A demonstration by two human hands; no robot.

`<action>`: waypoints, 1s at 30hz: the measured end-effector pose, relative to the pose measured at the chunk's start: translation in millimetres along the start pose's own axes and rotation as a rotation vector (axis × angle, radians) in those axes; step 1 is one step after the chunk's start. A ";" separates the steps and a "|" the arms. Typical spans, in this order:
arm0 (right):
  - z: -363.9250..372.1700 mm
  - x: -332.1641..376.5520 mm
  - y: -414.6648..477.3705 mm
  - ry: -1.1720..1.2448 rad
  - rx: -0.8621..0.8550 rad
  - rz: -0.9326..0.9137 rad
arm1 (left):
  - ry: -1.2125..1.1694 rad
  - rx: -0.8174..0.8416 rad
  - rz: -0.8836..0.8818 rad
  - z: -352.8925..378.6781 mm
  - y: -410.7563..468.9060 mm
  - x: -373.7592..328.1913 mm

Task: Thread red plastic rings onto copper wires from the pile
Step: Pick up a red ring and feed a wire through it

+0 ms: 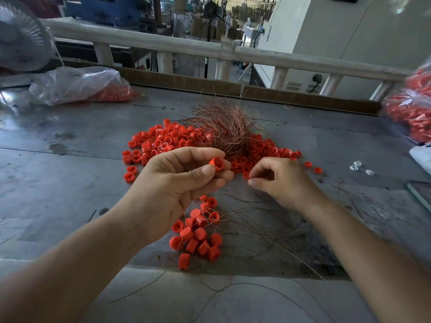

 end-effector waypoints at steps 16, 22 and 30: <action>-8.1 45.6 -24.6 1.228 0.237 0.095 | 0.155 0.011 0.022 -0.9 0.8 3.9; -7.4 46.2 -25.9 1.153 0.204 0.039 | 0.212 0.011 0.043 -1.7 -0.4 3.4; -8.1 56.8 -32.2 0.638 -0.071 -0.219 | 0.305 -0.003 0.126 0.0 -0.8 2.3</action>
Point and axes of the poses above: each hand's wrist, its own y-axis towards the middle knuckle, its own z-axis out of the palm, x = y × z, the point moved 3 cm from there along y, towards the middle knuckle, and after that the axes turned 4 degrees about -y, right-handed, at the moved point
